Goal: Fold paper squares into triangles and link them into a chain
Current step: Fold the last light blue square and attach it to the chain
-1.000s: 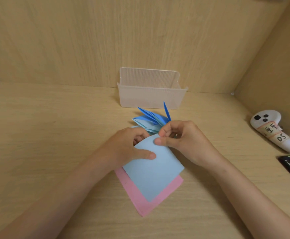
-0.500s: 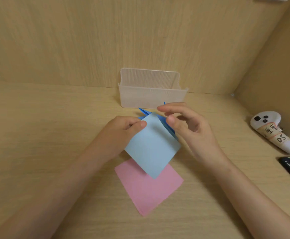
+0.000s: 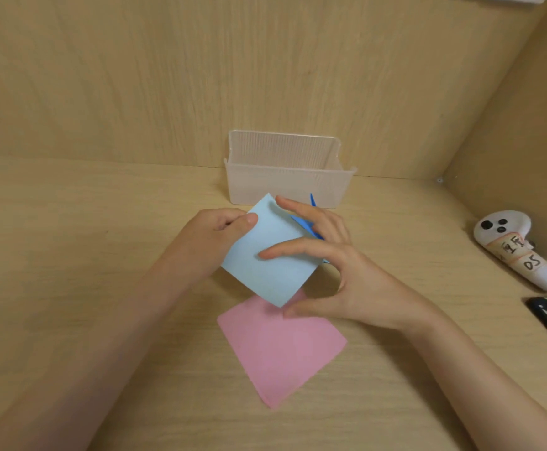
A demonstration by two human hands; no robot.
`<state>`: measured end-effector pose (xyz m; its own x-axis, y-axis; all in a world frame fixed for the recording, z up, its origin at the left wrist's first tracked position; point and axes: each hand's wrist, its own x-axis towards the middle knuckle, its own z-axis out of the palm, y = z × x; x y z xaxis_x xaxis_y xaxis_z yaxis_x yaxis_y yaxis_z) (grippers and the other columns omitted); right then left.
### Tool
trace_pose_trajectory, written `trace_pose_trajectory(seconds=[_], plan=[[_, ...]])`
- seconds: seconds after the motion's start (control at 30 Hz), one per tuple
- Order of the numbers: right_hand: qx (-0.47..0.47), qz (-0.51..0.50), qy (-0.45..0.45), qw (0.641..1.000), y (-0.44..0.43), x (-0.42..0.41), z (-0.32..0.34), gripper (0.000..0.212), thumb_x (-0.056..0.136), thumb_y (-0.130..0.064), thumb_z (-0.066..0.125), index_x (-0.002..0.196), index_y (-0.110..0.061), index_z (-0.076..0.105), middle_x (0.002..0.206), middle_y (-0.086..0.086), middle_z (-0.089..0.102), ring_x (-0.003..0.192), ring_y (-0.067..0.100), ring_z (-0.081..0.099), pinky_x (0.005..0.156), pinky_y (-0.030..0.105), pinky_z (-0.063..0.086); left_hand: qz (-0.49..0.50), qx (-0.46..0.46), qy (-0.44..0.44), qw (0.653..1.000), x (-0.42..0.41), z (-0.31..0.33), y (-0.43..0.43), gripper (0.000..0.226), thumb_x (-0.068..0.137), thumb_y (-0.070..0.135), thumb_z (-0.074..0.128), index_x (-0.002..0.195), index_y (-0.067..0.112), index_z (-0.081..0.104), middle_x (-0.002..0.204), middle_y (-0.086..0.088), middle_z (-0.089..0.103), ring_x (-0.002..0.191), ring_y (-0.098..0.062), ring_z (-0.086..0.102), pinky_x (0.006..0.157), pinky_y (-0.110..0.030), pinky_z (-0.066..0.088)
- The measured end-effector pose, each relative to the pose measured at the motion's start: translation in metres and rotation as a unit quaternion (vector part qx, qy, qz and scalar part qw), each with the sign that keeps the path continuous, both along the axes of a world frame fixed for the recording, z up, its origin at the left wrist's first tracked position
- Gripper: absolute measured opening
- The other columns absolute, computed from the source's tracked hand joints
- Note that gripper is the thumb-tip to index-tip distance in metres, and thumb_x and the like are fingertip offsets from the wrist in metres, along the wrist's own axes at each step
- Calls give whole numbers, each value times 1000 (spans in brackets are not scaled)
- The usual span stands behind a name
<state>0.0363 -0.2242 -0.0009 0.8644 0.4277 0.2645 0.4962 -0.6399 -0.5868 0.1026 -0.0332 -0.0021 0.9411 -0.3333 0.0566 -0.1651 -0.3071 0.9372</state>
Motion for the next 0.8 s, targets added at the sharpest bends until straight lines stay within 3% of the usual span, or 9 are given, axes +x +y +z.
trace_pose_trajectory(seconds=[0.07, 0.17, 0.23, 0.33, 0.4, 0.5, 0.6, 0.7, 0.8], plan=[[15, -14, -24, 999, -1, 3, -5, 37, 76, -23, 75, 111, -33, 67, 150, -15, 26, 139, 8, 17, 115, 37, 17, -1, 0, 0, 1000, 0, -1, -1, 37, 97, 25, 48, 88, -9, 63, 74, -10, 57, 68, -16, 49, 61, -27, 34], [89, -43, -20, 995, -1, 6, -9, 11, 83, -30, 67, 91, -28, 73, 142, -18, 43, 134, 10, 27, 110, 19, 20, -26, -8, 16, 1000, -3, -1, -4, 36, 98, 23, 46, 85, -7, 62, 58, -4, 63, 51, -12, 56, 51, -20, 40], [147, -76, -2, 986, 0, 7, -8, 9, 85, -29, 67, 79, -25, 73, 134, -20, 52, 131, 7, 32, 103, 11, 23, -54, -27, 32, 998, -6, 0, -8, 31, 99, 19, 43, 88, -2, 63, 56, -2, 68, 47, -11, 62, 47, -18, 46], [213, -121, 10, 970, -2, 9, -7, 11, 82, -26, 70, 74, -20, 74, 130, -19, 55, 129, 4, 36, 97, 6, 26, -84, -35, 14, 996, -9, 1, -11, 29, 100, 19, 40, 91, 9, 66, 70, -1, 73, 61, -16, 70, 54, -23, 49], [251, -132, 19, 959, -4, 10, -7, 11, 77, -26, 72, 71, -17, 73, 126, -17, 58, 126, 4, 42, 98, 10, 29, -97, -33, 7, 995, -10, 1, -12, 29, 100, 19, 39, 91, 14, 66, 75, -2, 74, 65, -19, 71, 55, -24, 49], [324, -131, 57, 935, -6, 11, -7, 13, 77, -15, 75, 73, -3, 70, 101, 0, 70, 101, 9, 62, 88, 21, 42, -102, -35, 4, 994, -11, 1, -12, 29, 100, 19, 39, 90, 17, 66, 77, -3, 75, 67, -19, 71, 56, -25, 49], [331, -146, 60, 931, -5, 12, -9, 16, 78, -11, 74, 74, 3, 67, 89, 15, 68, 82, 12, 61, 77, 24, 44, -102, -36, 3, 994, -11, 1, -12, 31, 101, 21, 38, 90, 19, 66, 76, -2, 74, 68, -20, 72, 58, -29, 50], [335, -151, 56, 928, -3, 12, -10, 16, 76, -15, 74, 73, -1, 67, 87, 17, 67, 79, 17, 58, 74, 31, 43, -94, -50, 21, 994, -15, 3, -16, 35, 98, 36, 37, 93, 19, 67, 71, 0, 74, 65, -18, 72, 57, -30, 53], [343, -155, 56, 925, -3, 13, -10, 16, 77, -13, 74, 76, 1, 67, 87, 20, 67, 78, 21, 58, 73, 37, 43, -108, -63, 43, 991, -16, 3, -16, 44, 83, 52, 49, 99, 16, 67, 86, -3, 75, 71, -20, 73, 54, -28, 53]])
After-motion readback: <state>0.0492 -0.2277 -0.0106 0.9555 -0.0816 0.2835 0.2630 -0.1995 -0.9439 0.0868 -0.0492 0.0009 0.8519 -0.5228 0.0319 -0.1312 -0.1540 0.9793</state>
